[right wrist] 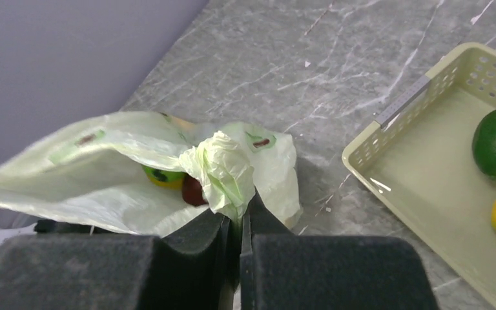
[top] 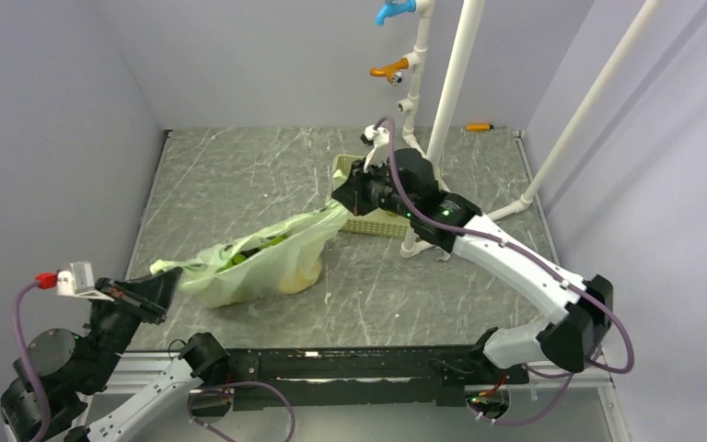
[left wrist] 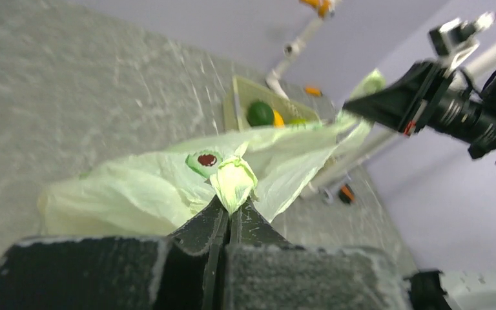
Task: Take the fake fruits out of the plastic bag
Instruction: Adjust the plastic bag at the center of the board.
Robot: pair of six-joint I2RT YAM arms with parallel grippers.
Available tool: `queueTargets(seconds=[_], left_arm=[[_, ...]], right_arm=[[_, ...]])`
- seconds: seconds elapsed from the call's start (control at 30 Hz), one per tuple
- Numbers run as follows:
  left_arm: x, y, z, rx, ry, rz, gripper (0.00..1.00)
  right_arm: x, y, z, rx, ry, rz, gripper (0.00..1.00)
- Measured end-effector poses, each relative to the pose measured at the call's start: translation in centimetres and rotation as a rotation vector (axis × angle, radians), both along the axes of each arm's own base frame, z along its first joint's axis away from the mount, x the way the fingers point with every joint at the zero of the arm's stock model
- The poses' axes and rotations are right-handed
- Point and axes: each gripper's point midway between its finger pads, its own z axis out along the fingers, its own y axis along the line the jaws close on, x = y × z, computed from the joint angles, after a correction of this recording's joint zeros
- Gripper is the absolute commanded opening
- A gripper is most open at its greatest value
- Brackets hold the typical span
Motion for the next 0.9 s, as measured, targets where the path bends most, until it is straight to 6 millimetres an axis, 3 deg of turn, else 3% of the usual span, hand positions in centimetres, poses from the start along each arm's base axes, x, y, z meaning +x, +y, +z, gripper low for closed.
queueTargets(seconds=[0.03, 0.13, 0.17, 0.37, 0.53, 0.7, 0.8, 0.9], left_arm=[[-0.3, -0.6, -1.0, -0.014, 0.04, -0.034, 0.0], [-1.2, -1.4, -2.4, -0.047, 0.113, -0.09, 0.0], [-1.5, -1.5, -2.7, -0.059, 0.125, -0.101, 0.0], [-2.3, -2.6, -3.2, -0.115, 0.127, -0.171, 0.0], [-1.9, -3.9, -4.7, -0.086, 0.163, -0.207, 0.0], [-2.1, -4.0, -4.6, -0.084, 0.159, -0.218, 0.0], [-2.2, -4.2, -4.6, -0.079, 0.16, -0.234, 0.0], [-2.5, -4.4, -4.4, -0.078, 0.156, -0.252, 0.0]], right_arm=[[-0.3, -0.4, 0.5, 0.003, -0.01, -0.002, 0.2], [-0.8, -1.8, 2.7, 0.017, -0.062, -0.023, 0.64], [-0.9, -2.2, 3.3, 0.015, -0.077, -0.033, 0.72], [-1.1, -3.0, 6.2, 0.028, -0.047, -0.073, 0.98], [-3.4, -3.4, 6.2, 0.14, 0.109, -0.114, 1.0], [-8.2, -4.1, 4.1, 0.276, 0.292, -0.134, 1.0], [-11.6, -1.6, 2.7, 0.32, 0.381, -0.086, 1.0], [-13.3, 2.0, 1.3, 0.344, 0.446, -0.048, 1.0]])
